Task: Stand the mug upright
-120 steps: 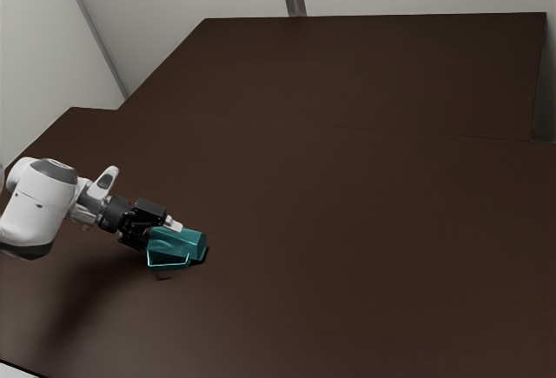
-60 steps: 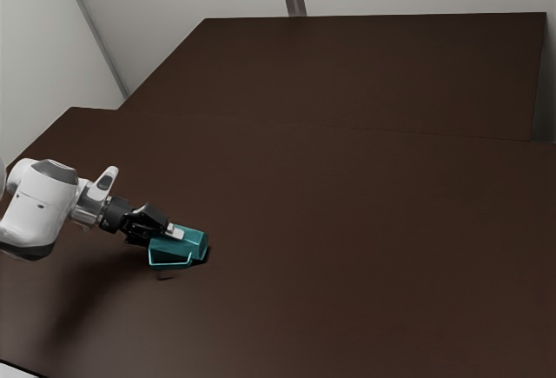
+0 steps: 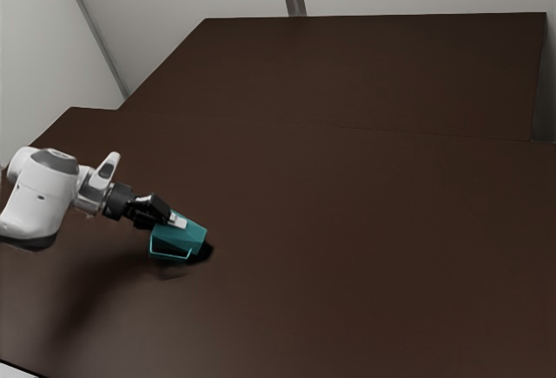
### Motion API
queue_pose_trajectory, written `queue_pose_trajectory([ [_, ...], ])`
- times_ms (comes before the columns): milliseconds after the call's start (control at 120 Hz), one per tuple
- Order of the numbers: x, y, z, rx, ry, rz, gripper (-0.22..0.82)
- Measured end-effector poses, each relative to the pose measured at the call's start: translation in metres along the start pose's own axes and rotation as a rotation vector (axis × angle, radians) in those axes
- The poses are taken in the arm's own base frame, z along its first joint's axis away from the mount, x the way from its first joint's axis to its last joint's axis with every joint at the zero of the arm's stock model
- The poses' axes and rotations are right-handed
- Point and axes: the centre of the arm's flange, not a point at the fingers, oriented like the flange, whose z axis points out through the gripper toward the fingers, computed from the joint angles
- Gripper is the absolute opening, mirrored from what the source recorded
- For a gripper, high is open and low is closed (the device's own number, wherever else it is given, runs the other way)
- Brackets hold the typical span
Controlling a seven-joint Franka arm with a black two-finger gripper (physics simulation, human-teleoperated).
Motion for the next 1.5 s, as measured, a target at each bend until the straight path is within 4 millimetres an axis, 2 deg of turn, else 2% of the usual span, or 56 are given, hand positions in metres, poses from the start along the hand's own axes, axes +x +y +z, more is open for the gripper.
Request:
queue_pose_trajectory([
  [167,0.01,0.02,-0.007,-0.01,0.017,0.052,-0.16],
  [350,0.052,0.056,-0.03,0.043,0.054,0.166,-0.17],
  [458,0.068,0.082,-0.034,0.115,0.019,0.248,-0.17],
  [550,0.076,0.112,-0.02,0.208,-0.063,0.349,-0.17],
  [692,0.081,0.17,0.028,0.37,-0.225,0.543,-0.17],
  [800,0.083,0.197,0.053,0.508,-0.317,0.655,-0.17],
  [1075,0.092,0.209,0.099,0.698,-0.402,0.708,-0.17],
  [1317,0.095,0.195,0.092,0.786,-0.38,0.618,-0.17],
  [1500,0.086,0.196,0.108,0.805,-0.385,0.571,-0.17],
])
